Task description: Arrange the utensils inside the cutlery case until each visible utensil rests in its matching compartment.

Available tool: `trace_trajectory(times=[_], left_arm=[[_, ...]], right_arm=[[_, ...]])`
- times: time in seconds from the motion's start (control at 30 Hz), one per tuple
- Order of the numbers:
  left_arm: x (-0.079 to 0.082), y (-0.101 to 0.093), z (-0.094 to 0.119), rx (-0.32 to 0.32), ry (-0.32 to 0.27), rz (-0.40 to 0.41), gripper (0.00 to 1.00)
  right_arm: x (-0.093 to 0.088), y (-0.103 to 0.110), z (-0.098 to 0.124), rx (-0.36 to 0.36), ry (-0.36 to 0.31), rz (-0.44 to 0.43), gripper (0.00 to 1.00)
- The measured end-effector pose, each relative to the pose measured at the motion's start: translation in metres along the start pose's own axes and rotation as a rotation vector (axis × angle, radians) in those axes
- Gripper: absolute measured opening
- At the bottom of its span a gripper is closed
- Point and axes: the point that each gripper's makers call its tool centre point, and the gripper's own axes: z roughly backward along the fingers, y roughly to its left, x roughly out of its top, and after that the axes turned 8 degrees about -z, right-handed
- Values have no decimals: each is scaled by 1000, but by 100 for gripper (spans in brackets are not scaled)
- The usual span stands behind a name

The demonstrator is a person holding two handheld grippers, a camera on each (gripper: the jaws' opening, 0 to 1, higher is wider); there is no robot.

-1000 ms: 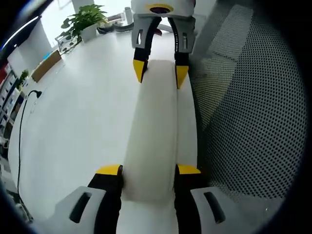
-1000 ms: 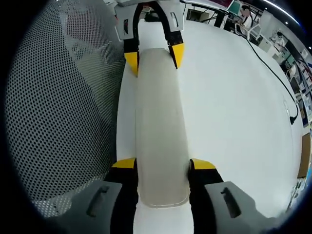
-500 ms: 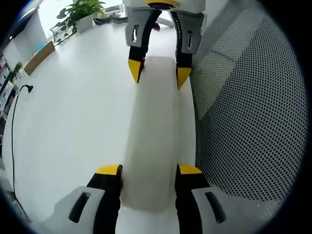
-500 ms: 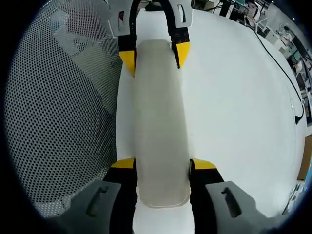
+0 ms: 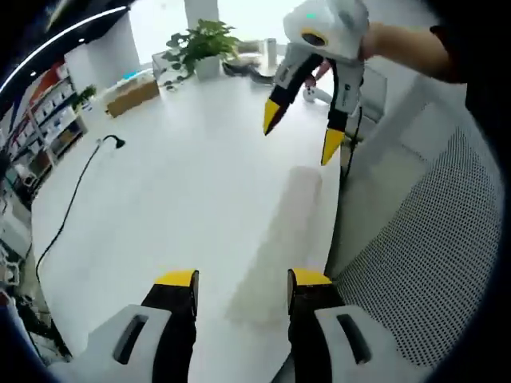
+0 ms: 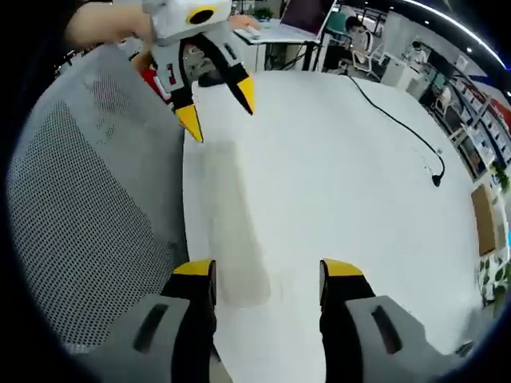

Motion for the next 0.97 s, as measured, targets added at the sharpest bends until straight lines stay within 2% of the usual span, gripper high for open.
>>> trace_trajectory(times=[0.07, 0.13, 0.23, 0.33, 0.4, 0.47, 0.5, 0.53, 0.6, 0.8, 0.93, 0.97], left_arm=[[2, 15, 20, 88, -46, 108, 46], [4, 27, 44, 170, -103, 186, 46], [5, 34, 72, 252, -168, 234, 41], [3, 37, 90, 316, -222, 273, 45], [0, 38, 99, 352, -257, 306, 50], [-7, 43, 107, 409, -278, 391, 68], [-7, 43, 111, 420, -292, 440, 79], [-2, 45, 115, 433, -345, 469, 90], [1, 45, 122, 453, -384, 490, 98], [-1, 36, 133, 456, -415, 554, 100], [-2, 36, 138, 470, -428, 595, 100], [-1, 35, 139, 468, -436, 600, 100]], right_arm=[[3, -4, 15, -23, -55, -65, 50], [3, -8, 28, -51, -83, -90, 48], [11, -12, 43, -89, -170, -150, 54], [24, -14, 55, -94, -274, -286, 62], [31, -12, 58, -79, -331, -364, 68], [34, -11, 60, -76, -361, -412, 73], [35, -8, 60, -69, -365, -427, 72], [33, -5, 60, -61, -353, -411, 70], [31, 1, 57, -68, -346, -412, 69], [23, 16, 49, -69, -320, -457, 88], [19, 13, 49, -120, -316, -496, 99], [19, 10, 51, -137, -327, -511, 99]])
